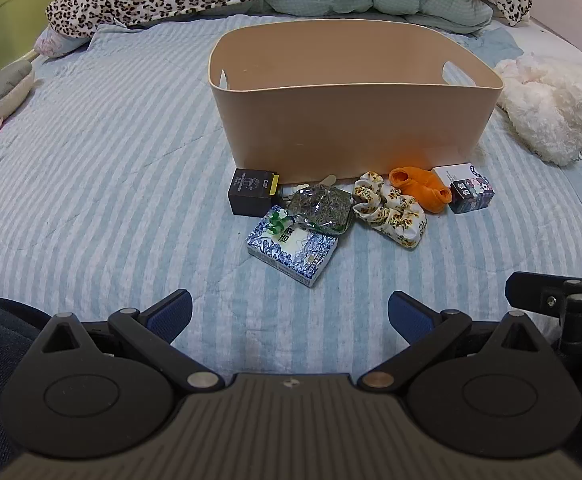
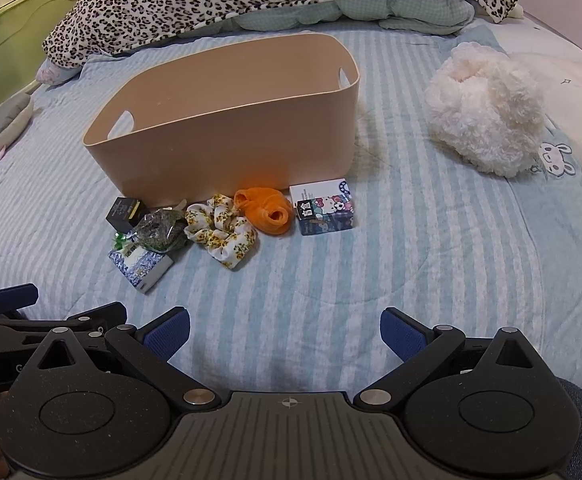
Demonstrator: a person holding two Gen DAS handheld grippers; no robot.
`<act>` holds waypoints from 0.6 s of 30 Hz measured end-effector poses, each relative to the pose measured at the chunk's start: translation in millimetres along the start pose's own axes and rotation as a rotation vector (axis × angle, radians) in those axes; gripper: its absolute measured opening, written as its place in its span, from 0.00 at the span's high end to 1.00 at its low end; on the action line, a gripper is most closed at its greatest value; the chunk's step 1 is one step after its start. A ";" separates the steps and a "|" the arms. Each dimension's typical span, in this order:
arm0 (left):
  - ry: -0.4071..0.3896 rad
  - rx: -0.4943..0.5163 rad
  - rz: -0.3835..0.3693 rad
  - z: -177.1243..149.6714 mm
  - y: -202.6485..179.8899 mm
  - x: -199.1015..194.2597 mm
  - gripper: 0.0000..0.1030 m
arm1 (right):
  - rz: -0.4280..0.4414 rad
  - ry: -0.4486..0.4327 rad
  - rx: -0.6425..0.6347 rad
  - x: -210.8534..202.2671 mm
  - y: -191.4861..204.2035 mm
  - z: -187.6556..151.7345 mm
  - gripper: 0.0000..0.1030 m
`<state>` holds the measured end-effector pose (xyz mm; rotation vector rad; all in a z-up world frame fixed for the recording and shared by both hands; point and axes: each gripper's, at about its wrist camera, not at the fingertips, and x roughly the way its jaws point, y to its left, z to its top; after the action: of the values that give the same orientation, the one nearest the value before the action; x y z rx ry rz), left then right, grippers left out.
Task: Organize objects
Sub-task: 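Move both grippers toward the items in front of the beige basket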
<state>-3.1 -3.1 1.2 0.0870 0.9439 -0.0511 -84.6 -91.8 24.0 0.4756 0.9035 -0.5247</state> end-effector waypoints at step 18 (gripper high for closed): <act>-0.005 0.021 -0.008 0.6 -3.4 -3.1 0.00 | -0.007 -0.005 0.009 -0.4 0.8 -1.4 0.00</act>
<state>-4.7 -6.5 4.0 0.1027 0.9389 -0.0682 -85.2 -90.2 23.7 0.4790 0.8984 -0.5363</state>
